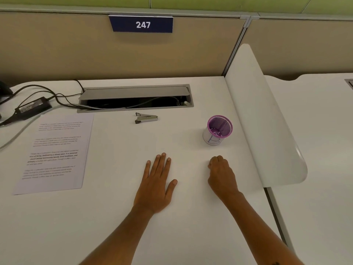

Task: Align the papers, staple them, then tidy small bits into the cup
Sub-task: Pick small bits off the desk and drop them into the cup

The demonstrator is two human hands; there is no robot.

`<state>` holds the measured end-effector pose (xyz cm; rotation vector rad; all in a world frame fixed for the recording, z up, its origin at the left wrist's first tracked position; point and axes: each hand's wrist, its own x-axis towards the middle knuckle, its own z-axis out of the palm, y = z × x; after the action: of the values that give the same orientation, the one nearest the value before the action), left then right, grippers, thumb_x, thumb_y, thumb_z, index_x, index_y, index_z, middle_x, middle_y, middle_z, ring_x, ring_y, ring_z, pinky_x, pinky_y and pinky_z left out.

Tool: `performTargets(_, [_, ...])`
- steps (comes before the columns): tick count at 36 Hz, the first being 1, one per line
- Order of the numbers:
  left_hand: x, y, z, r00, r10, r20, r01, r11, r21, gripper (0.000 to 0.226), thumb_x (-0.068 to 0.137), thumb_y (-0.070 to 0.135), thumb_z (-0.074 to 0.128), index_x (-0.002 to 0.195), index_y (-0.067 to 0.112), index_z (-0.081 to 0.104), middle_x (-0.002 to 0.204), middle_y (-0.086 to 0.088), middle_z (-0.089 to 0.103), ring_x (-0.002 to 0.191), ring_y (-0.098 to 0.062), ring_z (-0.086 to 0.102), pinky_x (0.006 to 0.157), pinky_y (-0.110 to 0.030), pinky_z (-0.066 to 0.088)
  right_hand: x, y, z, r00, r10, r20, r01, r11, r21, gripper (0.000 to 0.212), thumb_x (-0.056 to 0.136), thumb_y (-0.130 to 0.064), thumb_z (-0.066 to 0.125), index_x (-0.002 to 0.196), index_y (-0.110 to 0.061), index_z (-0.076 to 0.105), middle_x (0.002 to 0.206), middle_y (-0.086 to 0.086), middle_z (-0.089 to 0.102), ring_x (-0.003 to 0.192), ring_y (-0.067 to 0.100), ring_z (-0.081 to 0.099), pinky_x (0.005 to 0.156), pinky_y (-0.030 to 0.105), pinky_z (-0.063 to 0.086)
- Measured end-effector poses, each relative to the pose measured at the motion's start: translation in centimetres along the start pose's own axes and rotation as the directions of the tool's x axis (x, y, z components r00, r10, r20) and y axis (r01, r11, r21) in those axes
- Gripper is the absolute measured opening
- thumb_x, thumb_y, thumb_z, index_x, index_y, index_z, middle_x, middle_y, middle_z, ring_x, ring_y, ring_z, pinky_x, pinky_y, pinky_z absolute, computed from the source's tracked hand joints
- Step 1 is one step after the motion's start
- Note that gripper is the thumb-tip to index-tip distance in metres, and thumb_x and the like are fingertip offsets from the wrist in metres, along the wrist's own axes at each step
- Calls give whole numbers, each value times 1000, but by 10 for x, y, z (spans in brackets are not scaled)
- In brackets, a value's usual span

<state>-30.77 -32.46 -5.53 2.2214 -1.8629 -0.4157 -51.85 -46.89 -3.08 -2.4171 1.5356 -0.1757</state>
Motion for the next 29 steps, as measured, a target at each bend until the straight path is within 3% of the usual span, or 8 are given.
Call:
performTargets(3, [0, 0, 0, 1000, 0, 2, 0, 1000, 6, 74, 109, 54, 28, 169, 18, 3, 179, -2, -6, 165, -19, -10, 134, -53, 11, 9, 1, -15, 999, 44, 29, -47, 993, 108, 27, 76, 18, 50, 85, -8, 52, 84, 8, 52, 74, 25, 45, 61, 32, 35])
performTargets(6, [0, 0, 0, 1000, 1, 0, -1, 1000, 2, 74, 109, 54, 28, 169, 18, 3, 179, -2, -6, 165, -19, -9, 134, -53, 10, 28, -2, -43, 996, 87, 9, -87, 974, 209, 39, 67, 21, 43, 75, -17, 42, 80, 6, 48, 73, 26, 43, 56, 30, 27])
performTargets(8, [0, 0, 0, 1000, 2, 3, -2, 1000, 1, 74, 109, 54, 27, 169, 18, 3, 179, -2, -6, 165, -18, -10, 134, -53, 9, 43, -7, -67, 991, 134, -13, -125, 954, 273, 35, 68, 21, 39, 69, -14, 38, 75, 5, 44, 69, 25, 39, 56, 34, 25])
performTargets(11, [0, -1, -1, 1000, 2, 7, -2, 1000, 3, 74, 109, 55, 25, 169, 18, 2, 179, -2, -7, 165, -19, -10, 134, -53, 9, 64, -13, -98, 982, 182, -50, -155, 930, 334, 12, 83, 17, 44, 79, 7, 50, 76, 16, 52, 68, 33, 43, 58, 41, 36])
performTargets(13, [0, -1, -1, 1000, 1, 11, -1, 1000, 5, 74, 109, 55, 24, 169, 18, 2, 179, -2, -7, 165, -19, -10, 134, -53, 9, 77, -15, -111, 982, 177, -68, -144, 929, 340, 10, 90, 11, 48, 88, 6, 57, 87, 19, 60, 76, 35, 53, 60, 41, 46])
performTargets(16, [0, 0, -1, 1000, 0, 10, 0, 1000, 4, 74, 109, 55, 24, 169, 19, 2, 179, -2, -7, 165, -19, -10, 134, -53, 10, 96, -15, -115, 982, 177, -62, -149, 937, 316, 9, 96, 2, 51, 92, -1, 59, 93, 13, 62, 82, 28, 57, 58, 27, 45])
performTargets(20, [0, -1, -1, 1000, 3, 18, -4, 1000, 12, 74, 110, 55, 24, 169, 19, 0, 179, -1, -9, 165, -18, -11, 134, -52, 8, 111, -10, -112, 982, 178, -59, -151, 938, 312, 12, 90, 7, 52, 90, -1, 61, 95, 14, 64, 88, 32, 61, 69, 43, 54])
performTargets(29, [0, -1, 0, 1000, 3, 13, -3, 1000, -2, 74, 110, 55, 25, 169, 19, 1, 179, -2, -7, 165, -18, -11, 134, -52, 8, 117, -3, -111, 976, 176, -132, -126, 940, 317, 17, 90, 5, 61, 85, -10, 67, 90, 3, 67, 85, 22, 62, 68, 23, 46])
